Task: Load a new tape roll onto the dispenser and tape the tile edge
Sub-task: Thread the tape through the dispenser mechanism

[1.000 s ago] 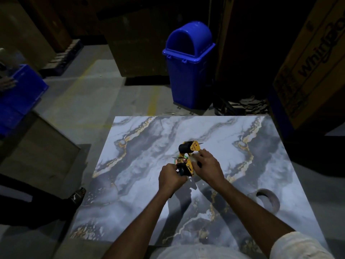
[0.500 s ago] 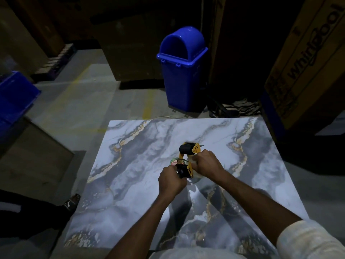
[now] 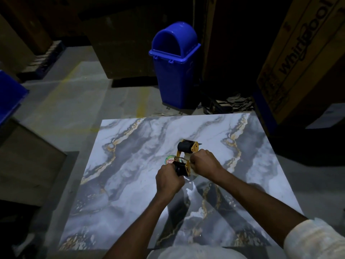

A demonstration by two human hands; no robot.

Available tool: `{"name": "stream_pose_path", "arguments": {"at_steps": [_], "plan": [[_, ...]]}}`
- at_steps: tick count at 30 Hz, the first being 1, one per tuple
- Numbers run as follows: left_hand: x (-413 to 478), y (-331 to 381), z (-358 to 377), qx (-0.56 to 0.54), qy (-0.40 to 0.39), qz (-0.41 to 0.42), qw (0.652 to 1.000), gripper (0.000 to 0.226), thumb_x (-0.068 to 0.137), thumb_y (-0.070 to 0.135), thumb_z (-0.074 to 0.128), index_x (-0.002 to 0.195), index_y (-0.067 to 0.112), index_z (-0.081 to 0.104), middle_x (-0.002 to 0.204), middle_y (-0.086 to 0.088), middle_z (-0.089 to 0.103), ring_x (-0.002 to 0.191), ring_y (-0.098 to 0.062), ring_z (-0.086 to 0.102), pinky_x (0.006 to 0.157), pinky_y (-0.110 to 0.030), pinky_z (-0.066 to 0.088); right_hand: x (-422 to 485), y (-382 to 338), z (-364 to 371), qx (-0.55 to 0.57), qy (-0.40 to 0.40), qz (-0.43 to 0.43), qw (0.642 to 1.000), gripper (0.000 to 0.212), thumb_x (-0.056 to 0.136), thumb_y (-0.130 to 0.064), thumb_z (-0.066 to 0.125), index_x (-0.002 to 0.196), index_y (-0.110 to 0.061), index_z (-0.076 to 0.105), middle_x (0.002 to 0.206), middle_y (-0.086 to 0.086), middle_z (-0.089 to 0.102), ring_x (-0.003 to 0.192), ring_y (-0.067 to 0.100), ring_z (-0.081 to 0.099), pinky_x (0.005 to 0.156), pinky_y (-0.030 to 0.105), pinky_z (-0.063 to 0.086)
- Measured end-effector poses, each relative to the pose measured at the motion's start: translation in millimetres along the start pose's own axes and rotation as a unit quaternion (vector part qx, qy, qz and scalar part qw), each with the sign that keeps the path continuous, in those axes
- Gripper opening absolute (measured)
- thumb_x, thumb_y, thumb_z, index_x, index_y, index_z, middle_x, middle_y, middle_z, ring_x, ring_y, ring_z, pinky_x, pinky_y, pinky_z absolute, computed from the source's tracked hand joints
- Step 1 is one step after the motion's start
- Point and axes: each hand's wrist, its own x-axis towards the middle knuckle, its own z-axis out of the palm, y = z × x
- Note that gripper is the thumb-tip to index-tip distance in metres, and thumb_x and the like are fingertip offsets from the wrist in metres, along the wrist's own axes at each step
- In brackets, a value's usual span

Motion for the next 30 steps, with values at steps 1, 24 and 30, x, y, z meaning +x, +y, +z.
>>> {"name": "stream_pose_path", "arguments": {"at_steps": [1,24,30], "plan": [[0,1,1,0.001,-0.002,0.004,1.0,0.019,0.079,0.023,0.072,0.095,0.014,0.072,0.094,-0.009,0.073,0.084,-0.031,0.068,0.059,-0.027,0.044,0,-3,1,-0.002,-0.003,0.001,1.0,0.015,0.084,-0.007,0.056,0.069,-0.007,0.054,0.078,0.02,0.065,0.073,0.04,0.062,0.058,0.034,0.039],[-7,2,4,0.002,-0.002,0.028,1.0,0.029,0.083,0.012,0.068,0.112,0.016,0.071,0.106,-0.008,0.074,0.096,-0.03,0.069,0.067,-0.024,0.039,7,-2,-4,-0.095,-0.055,-0.046,0.993,0.025,0.039,0.006,0.076,0.044,-0.009,0.056,0.045,0.009,0.052,0.036,0.032,0.051,0.038,0.023,0.026],[-10,1,3,-0.002,-0.005,0.031,1.0,0.031,0.084,0.012,0.068,0.115,0.014,0.07,0.108,-0.009,0.074,0.095,-0.031,0.068,0.065,-0.025,0.039,6,-4,-3,-0.139,-0.056,-0.052,0.987,0.008,0.071,-0.003,0.062,0.076,-0.006,0.067,0.072,0.013,0.067,0.063,0.036,0.063,0.051,0.029,0.033]]}}
